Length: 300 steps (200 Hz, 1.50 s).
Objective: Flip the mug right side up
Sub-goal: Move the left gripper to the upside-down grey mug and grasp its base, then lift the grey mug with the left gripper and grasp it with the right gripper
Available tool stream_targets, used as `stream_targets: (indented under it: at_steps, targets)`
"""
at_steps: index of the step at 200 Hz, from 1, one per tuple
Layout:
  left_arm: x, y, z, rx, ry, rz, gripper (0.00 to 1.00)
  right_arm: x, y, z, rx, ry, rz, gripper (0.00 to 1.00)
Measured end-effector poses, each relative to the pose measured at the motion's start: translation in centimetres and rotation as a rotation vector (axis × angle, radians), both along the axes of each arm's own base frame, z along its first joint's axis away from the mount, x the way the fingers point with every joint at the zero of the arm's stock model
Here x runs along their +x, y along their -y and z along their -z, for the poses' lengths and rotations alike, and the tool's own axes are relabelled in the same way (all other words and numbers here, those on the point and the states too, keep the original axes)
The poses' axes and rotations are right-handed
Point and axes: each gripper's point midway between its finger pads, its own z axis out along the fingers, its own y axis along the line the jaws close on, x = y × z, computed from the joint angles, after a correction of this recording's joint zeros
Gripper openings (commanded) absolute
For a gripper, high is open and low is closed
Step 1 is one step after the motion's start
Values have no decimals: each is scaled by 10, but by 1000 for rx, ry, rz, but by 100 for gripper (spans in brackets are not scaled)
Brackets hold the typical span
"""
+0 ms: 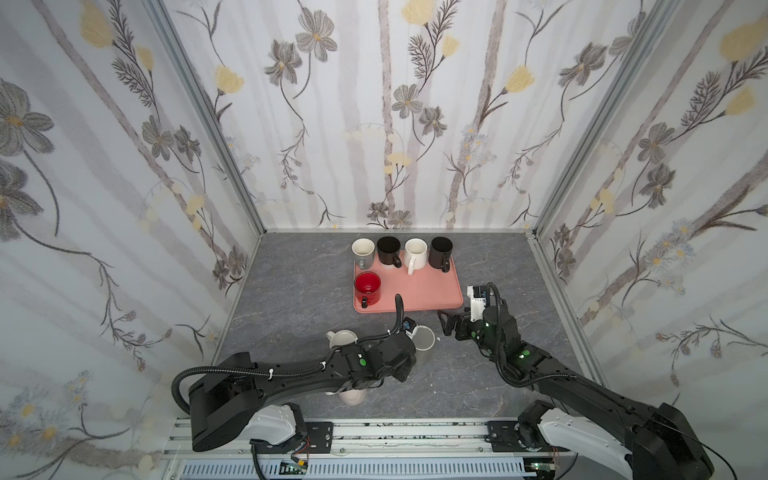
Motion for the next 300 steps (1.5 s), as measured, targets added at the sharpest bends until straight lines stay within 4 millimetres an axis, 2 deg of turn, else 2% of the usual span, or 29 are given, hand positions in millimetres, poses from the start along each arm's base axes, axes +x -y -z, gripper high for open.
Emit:
stream_targets:
  at_steps: [10, 25, 56, 127, 175, 198, 222, 251, 267, 300]
  targets:
    - [2, 0, 1, 13, 8, 0, 39, 0, 0, 0, 0, -1, 1, 100]
    - [4, 1, 4, 26, 11, -3, 33, 0, 0, 0, 0, 0, 1, 100]
    - [8, -1, 11, 61, 26, -12, 26, 0, 0, 0, 0, 0, 1, 100]
    - [14, 0, 11, 85, 96, 15, 0, -2, -3, -3, 12, 2, -20, 100]
    - [13, 1, 4, 78, 121, 16, 0, -9, -3, -10, 61, 28, -35, 99]
    - [17, -1, -14, 22, 153, -6, 0, -13, -5, -24, 111, 60, -50, 100]
    - [24, -7, -40, -68, 186, -47, 0, -17, -2, -47, 179, 121, -44, 100]
    - [40, -22, -90, -242, 249, -128, 0, -27, 0, -71, 275, 197, -66, 100]
    - [48, -32, -118, -354, 286, -171, 0, -33, -1, -81, 331, 228, -91, 97]
    - [51, -53, -162, -572, 356, -225, 0, -42, -17, -88, 452, 226, -182, 92]
